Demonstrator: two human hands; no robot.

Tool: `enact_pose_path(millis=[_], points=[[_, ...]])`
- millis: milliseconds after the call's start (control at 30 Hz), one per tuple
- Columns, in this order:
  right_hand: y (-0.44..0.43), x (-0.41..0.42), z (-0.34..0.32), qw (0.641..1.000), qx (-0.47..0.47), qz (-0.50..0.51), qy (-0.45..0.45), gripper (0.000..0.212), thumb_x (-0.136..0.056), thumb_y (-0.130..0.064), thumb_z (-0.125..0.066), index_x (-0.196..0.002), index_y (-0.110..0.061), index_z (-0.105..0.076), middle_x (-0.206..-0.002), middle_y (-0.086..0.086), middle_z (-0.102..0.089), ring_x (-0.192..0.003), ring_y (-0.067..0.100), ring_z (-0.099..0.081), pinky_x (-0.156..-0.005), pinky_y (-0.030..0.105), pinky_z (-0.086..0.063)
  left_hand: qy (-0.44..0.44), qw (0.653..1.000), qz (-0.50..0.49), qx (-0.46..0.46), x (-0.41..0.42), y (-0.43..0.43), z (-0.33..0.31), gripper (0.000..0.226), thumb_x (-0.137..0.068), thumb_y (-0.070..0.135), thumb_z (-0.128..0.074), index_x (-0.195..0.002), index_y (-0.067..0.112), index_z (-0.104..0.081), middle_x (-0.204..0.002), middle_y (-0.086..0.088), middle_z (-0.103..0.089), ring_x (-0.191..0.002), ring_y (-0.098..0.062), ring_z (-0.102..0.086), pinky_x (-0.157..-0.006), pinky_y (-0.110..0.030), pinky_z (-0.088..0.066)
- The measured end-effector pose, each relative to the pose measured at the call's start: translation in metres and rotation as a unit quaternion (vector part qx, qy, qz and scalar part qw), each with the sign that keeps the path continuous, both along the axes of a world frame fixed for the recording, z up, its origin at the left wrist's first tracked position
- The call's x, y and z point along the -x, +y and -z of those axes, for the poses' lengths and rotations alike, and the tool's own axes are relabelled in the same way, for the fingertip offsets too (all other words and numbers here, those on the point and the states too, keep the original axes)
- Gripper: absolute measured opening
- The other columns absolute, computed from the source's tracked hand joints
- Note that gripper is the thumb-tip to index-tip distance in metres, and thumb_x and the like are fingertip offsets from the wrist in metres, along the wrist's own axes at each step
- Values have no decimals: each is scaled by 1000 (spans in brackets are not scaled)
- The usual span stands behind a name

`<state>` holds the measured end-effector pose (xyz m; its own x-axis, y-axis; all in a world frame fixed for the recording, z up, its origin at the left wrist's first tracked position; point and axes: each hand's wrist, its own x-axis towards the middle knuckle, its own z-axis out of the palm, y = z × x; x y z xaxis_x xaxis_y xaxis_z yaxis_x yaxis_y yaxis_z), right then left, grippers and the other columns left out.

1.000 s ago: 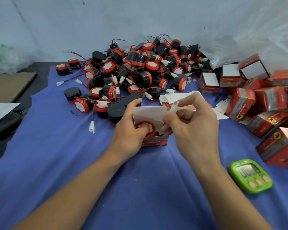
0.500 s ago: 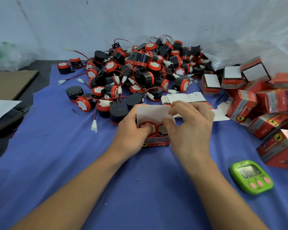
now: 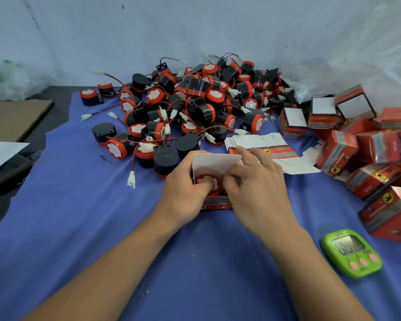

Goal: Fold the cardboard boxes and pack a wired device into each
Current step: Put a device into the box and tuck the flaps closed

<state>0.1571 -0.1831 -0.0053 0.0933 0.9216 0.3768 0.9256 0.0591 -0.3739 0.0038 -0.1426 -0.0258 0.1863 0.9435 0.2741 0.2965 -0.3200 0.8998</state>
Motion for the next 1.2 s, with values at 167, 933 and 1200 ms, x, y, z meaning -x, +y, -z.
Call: enact_pose_path(millis=[167, 933, 1200], points=[[-6, -7, -10, 996, 70, -41, -37, 34, -91, -46, -47, -111, -38, -73, -155, -10, -47, -146, 16, -30, -113, 42, -31, 1, 1000, 3, 3, -1, -3, -4, 46, -81, 17, -64, -108, 53, -58, -102, 30, -70, -96, 5, -65, -76, -9, -48], [-1, 3, -8, 997, 56, 42, -22, 23, -98, -33, -54, -101, -28, -75, -97, -15, -58, -112, 18, -52, -81, 37, -39, 8, 1000, 0, -1, -1, -7, -6, 43, -79, 19, -65, -105, 53, -58, -96, 32, -69, -91, 7, -65, -72, -8, -49], [-13, -3, -2, 957, -57, -20, 284, 31, -85, -18, -65, -96, -43, -77, -113, -33, -64, -110, -9, -60, -91, 20, -52, 12, 1000, 8, -5, -1, -5, -3, 43, -83, 15, -68, -105, 52, -60, -98, 30, -71, -92, 6, -67, -70, -8, -49]])
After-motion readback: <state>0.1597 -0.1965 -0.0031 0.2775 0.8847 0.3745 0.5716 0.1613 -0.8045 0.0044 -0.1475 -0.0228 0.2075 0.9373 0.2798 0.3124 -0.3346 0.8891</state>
